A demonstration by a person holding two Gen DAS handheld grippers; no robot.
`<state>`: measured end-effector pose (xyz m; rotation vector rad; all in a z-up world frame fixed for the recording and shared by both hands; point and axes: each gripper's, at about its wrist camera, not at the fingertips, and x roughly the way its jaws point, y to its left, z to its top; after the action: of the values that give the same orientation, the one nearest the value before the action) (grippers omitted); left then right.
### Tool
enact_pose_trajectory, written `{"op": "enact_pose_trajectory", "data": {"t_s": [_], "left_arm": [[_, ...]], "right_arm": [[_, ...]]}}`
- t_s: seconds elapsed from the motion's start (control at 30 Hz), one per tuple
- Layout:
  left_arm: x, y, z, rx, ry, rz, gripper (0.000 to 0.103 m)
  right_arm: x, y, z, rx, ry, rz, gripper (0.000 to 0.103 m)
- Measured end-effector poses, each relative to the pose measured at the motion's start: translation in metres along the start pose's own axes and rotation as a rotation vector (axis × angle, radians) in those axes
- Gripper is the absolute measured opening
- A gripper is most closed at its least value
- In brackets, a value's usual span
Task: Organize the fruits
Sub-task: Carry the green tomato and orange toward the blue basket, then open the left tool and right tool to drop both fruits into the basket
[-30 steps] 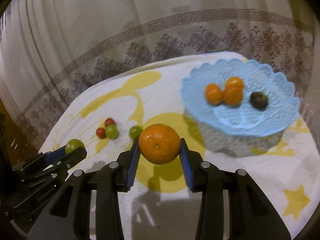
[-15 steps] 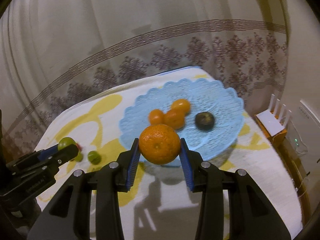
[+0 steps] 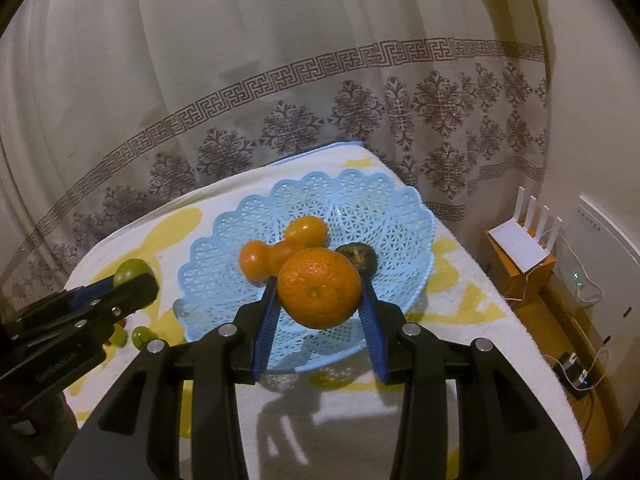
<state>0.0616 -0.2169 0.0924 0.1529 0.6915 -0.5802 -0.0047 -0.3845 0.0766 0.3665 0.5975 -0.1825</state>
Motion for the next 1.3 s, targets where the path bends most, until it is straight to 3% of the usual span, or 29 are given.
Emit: {"op": "enact_pose_trajectory", "data": {"t_s": [0.53,0.6,0.63,0.73,0.87,1.3], "left_arm": [[0.03,-0.016,0.009,0.032,-0.007,-0.05,0.035],[0.031,-0.016,0.009,0.033,-0.003,-0.055,0.047],[0.03,-0.016,0.009,0.032,-0.014,-0.046,0.068],[0.025,-0.011,0.008,0.032,-0.061,-0.003,0.079],[0.024,0.002,0.007,-0.001,-0.064,0.024,0.084],[0.005,0.007,-0.003,0.009,-0.098,0.058,0.088]], "right_arm": [[-0.001,-0.005,0.003,0.007,-0.024,-0.015,0.04],[-0.002,-0.004,0.003,-0.001,-0.036,-0.022,0.041],[-0.002,-0.004,0.003,-0.005,-0.04,-0.026,0.041],[-0.002,-0.006,0.003,0.008,-0.042,-0.031,0.041],[-0.004,-0.007,0.002,0.01,-0.057,-0.031,0.048],[-0.009,0.005,-0.005,-0.051,-0.112,-0.094,0.049]]}}
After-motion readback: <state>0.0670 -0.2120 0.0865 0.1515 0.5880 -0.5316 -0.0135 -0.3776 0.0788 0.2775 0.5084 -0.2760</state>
